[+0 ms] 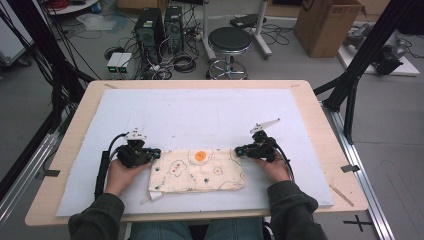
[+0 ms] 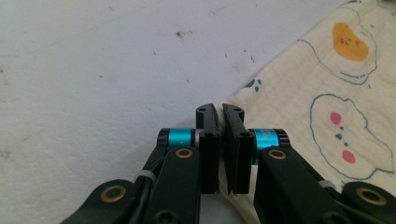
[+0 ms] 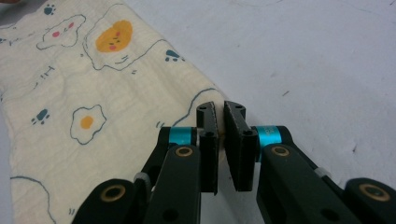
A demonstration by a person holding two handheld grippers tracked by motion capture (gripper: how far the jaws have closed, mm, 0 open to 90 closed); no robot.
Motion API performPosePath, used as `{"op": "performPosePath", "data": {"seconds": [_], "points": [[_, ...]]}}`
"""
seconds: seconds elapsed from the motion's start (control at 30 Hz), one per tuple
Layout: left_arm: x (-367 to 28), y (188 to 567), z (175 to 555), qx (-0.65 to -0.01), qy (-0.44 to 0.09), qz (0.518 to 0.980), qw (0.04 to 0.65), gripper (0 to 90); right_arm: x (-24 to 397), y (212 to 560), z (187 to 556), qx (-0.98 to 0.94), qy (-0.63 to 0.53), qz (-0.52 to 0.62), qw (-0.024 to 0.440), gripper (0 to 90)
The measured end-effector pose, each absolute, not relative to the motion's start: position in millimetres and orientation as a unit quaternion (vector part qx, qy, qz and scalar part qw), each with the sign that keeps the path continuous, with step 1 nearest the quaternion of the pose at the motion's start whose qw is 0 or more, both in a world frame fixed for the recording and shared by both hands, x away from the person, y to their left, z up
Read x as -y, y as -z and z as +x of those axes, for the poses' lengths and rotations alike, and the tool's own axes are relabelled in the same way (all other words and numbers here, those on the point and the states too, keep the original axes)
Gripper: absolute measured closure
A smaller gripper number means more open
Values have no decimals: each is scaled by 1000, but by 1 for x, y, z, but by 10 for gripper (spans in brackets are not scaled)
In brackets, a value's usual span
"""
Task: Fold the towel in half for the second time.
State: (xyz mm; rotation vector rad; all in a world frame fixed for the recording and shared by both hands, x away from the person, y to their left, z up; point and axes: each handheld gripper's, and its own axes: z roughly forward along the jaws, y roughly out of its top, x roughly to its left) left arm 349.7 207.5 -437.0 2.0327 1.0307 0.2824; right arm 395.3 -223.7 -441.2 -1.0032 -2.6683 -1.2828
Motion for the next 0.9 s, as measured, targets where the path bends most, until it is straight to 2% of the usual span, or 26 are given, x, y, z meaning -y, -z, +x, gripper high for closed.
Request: {"op": "performPosePath", "data": {"seconds": [0.57,0.9], "points": [[-209,425,356,-420,-122,779,449,850,225,425,393,856,406,-321,-18,845],[-206,419,376,-433,-122,771,451,852,228,418,413,849,404,-340,-11,845]]}}
